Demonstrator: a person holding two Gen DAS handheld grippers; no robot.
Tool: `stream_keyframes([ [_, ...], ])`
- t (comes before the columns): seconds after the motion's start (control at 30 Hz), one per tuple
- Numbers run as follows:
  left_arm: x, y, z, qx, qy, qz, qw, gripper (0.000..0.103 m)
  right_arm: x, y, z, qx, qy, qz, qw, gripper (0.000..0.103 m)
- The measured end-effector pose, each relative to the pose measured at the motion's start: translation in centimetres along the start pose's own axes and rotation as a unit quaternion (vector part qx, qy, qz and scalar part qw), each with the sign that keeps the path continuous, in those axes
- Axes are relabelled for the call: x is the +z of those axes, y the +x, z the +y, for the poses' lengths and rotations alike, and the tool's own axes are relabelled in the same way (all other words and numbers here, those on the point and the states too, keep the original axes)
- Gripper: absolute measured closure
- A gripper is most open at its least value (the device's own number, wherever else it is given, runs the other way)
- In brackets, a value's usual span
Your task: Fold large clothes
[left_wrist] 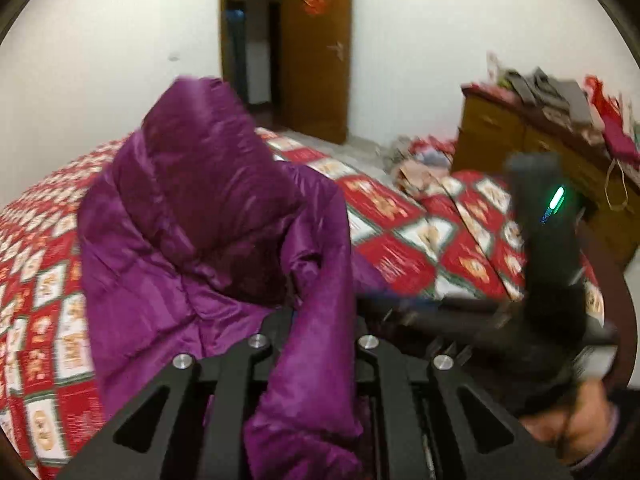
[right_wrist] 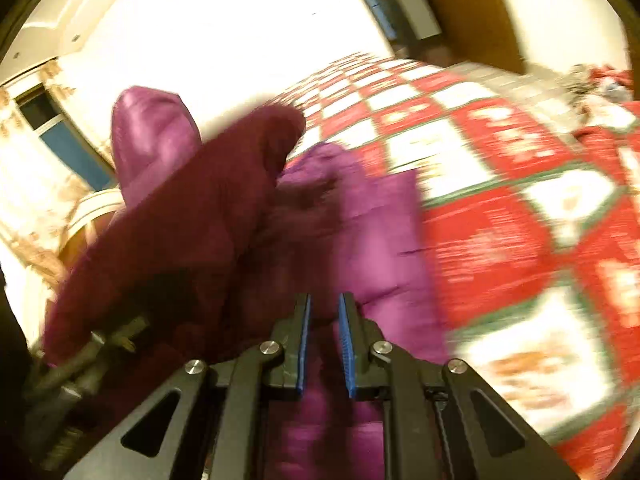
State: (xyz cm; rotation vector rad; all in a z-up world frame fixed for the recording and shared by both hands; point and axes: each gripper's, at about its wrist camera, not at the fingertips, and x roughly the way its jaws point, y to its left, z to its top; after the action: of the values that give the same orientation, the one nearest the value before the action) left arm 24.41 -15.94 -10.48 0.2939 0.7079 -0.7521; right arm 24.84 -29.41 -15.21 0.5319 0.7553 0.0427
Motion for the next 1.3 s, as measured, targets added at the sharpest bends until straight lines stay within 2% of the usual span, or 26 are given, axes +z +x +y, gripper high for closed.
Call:
stream_keyframes([
  [0.13, -1.1, 2.9, -1.4, -0.03, 0.0, 0.033, 0.999, 0.09, 0.7, -1.6, -2.7, -0.017, 0.022, -0.006, 1.0, 0.088],
  [0.2, -1.8, 4.2, -1.8, -0.045, 0.0, 0.044, 0.998, 0.088, 1.2, -1.9, -3.2, -0.008, 0.028, -0.004, 1.0, 0.088],
  [0.27, -2.1, 5.0, -2.1, -0.047, 0.008, 0.042, 0.998, 0.082, 1.6, -2.2, -3.8, 0.002, 0.044, 0.001, 0.999, 0.087],
  [0.3, -2.1, 5.2, -2.1, -0.045, 0.008, 0.042, 0.9981, 0.078, 2.0, -2.4, -4.5, 0.009, 0.053, 0.004, 0.999, 0.082],
  [0.33, -2.1, 5.2, -2.1, -0.046, 0.006, 0.043, 0.998, 0.07, 2.8, -2.3, -4.6, 0.018, 0.059, 0.003, 0.998, 0.07],
  [0.37, -2.0, 5.1, -2.1, -0.055, 0.001, 0.047, 0.9974, 0.065, 3.1, -2.5, -4.4, 0.026, 0.059, -0.002, 0.998, 0.062],
  [0.4, -2.0, 4.9, -2.2, -0.065, -0.001, 0.05, 0.9967, 0.052, 3.3, -2.8, -4.5, 0.028, 0.054, -0.007, 0.998, 0.048],
  [0.43, -2.1, 4.7, -2.4, -0.073, 0.001, 0.053, 0.996, 0.038, 3.6, -3.1, -4.1, 0.031, 0.044, -0.012, 0.998, 0.045],
  [0.5, -2.4, 3.9, -3.3, -0.078, 0.015, 0.058, 0.9952, 0.024, 4.5, -3.5, -3.1, 0.046, 0.025, -0.017, 0.998, 0.045],
  [0.57, -2.9, 2.6, -3.6, -0.069, 0.021, 0.054, 0.9959, 0.023, 5.4, -2.6, -2.2, 0.043, 0.009, -0.013, 0.999, 0.045],
  [0.6, -3.2, 1.9, -3.4, -0.069, 0.02, 0.051, 0.9961, 0.022, 6.0, -1.3, -2.4, 0.033, 0.001, 0.004, 0.999, 0.048],
  [0.63, -3.6, 0.8, -3.1, -0.07, 0.02, 0.046, 0.9963, 0.021, 6.0, -0.6, -2.2, 0.031, -0.009, 0.021, 0.999, 0.061],
  [0.7, -4.2, -1.1, -2.1, -0.066, 0.019, 0.037, 0.9969, 0.02, 6.0, 1.4, -2.1, 0.042, -0.026, 0.061, 0.997, 0.073],
  [0.73, -4.4, -1.9, -1.5, -0.066, 0.017, 0.035, 0.997, 0.02, 5.8, 2.2, -2.1, 0.031, -0.035, 0.076, 0.996, 0.078],
  [0.83, -5.3, -5.2, 0.9, -0.085, 0.001, 0.032, 0.9958, 0.02, 5.5, 3.9, -2.2, 0.009, -0.047, 0.098, 0.994, 0.081],
  [0.97, -5.6, -9.7, 5.0, -0.093, -0.025, 0.001, 0.9953, 0.019, 5.2, 4.9, -2.7, -0.004, -0.045, 0.103, 0.994, 0.084],
  [1.0, -5.4, -10.5, 6.2, -0.081, -0.036, -0.01, 0.996, 0.018, 5.0, 4.9, -2.7, -0.007, -0.046, 0.103, 0.994, 0.084],
  [1.03, -5.0, -11.1, 7.6, -0.057, -0.051, -0.022, 0.9969, 0.01, 4.9, 4.9, -2.7, -0.01, -0.046, 0.103, 0.994, 0.084],
  [1.1, -4.1, -10.6, 10.5, 0.011, -0.075, -0.033, 0.9966, 0.002, 5.2, 4.1, -2.3, -0.033, -0.054, 0.098, 0.993, 0.084],
  [1.13, -3.7, -10.2, 12.4, 0.067, -0.093, -0.035, 0.9927, 0.002, 5.3, 3.2, -1.9, -0.052, -0.063, 0.087, 0.993, 0.084],
  [1.2, -3.3, -8.4, 15.4, 0.137, -0.124, -0.025, 0.9824, 0.002, 6.0, 0.3, -0.6, -0.099, -0.082, 0.034, 0.991, 0.084],
  [1.23, -3.2, -7.4, 16.7, 0.159, -0.135, -0.015, 0.9778, 0.003, 6.6, -1.1, 0.1, -0.101, -0.083, 0.012, 0.991, 0.084],
  [1.27, -3.0, -6.1, 17.6, 0.19, -0.154, 0.005, 0.9696, 0.004, 7.3, -2.5, 1.0, -0.09, -0.076, -0.009, 0.993, 0.084],
  [1.3, -3.1, -5.2, 17.9, 0.202, -0.166, 0.016, 0.9652, 0.004, 7.9, -3.2, 1.8, -0.079, -0.07, -0.019, 0.994, 0.084],
])
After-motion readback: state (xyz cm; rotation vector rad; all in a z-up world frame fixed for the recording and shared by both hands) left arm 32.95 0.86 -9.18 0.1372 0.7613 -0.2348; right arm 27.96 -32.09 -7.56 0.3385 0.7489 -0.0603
